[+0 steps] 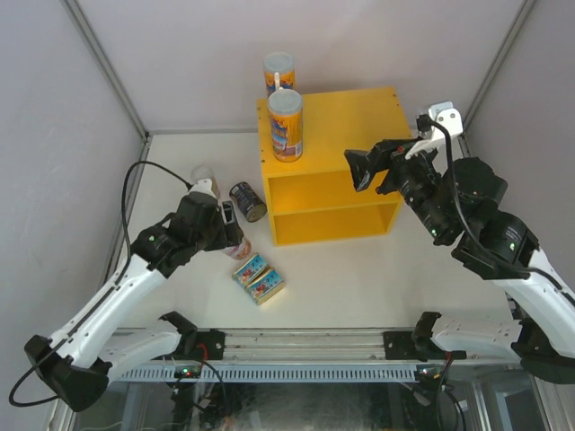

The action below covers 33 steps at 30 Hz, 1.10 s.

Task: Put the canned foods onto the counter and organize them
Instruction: Pick up the canned food from the center of the board, then place the canned food at the center of the board.

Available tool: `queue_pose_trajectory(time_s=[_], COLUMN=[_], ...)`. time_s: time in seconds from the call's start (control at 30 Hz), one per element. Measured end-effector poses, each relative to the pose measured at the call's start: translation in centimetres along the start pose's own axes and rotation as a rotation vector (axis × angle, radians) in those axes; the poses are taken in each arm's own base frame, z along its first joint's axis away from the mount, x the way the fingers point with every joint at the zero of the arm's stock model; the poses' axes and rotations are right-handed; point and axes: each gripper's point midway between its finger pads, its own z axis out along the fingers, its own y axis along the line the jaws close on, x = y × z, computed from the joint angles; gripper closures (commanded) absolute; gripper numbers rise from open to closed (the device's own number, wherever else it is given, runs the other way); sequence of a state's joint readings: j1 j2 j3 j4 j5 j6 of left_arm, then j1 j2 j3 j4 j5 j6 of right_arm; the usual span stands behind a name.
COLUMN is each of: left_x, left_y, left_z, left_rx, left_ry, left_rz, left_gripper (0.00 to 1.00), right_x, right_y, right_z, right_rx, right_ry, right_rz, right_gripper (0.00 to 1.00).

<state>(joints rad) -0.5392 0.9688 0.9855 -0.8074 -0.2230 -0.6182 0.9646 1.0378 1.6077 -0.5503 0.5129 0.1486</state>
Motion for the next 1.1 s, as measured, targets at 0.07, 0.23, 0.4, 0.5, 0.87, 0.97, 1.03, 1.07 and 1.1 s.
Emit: queue_pose_trajectory(time_s=[0.07,0.23,0.4,0.5,0.87,0.97,1.03,1.07,1.1], left_x=[0.9,3.0,4.6,5.2,7.8,8.6,9.2,9.5,9.7], left_y=[-0.8,-2.4,-5.5,-8.0,-14.9,-16.0,-16.8,-17.3,-17.7], left_z=[-1.1,-3.5,-5.8,-7.0,-5.6,-4.4,-3.5,-3.1,-2.7], left_rx=[0.031,0.082,0.162,0.205,0.215,0.207,0.206,0.21,0.213], left_ry=[0.007,0.035,0.045,0.042,0.059,0.07,0.075,0.078,0.081], left_rz=[0.038,0.122,0.228,0.281,0.416,0.445,0.459,0.466,0.469], left_gripper=[1.0,1.0,1.0,1.0,1.0,1.0,1.0,1.0,1.0], right_x=[0.1,0.6,1.1,1.2,1.1,1.4,1.9,2.2,2.4], right_y=[-0.5,-1.9,-2.9,-3.7,-7.9,-8.5,-8.9,-9.1,-9.3], right_z=[-0.5,-1.8,-3.3,-4.3,-8.2,-8.7,-9.0,-9.1,-9.3], right_rx=[0.014,0.054,0.084,0.107,0.223,0.241,0.254,0.259,0.265], right_ry=[-0.003,0.001,0.002,0.0,-0.03,-0.025,-0.015,-0.01,-0.006], right_rz=[0.006,0.021,0.033,0.042,0.091,0.094,0.09,0.086,0.083], right_gripper=[0.26,0.26,0.26,0.26,0.27,0.27,0.27,0.27,0.27])
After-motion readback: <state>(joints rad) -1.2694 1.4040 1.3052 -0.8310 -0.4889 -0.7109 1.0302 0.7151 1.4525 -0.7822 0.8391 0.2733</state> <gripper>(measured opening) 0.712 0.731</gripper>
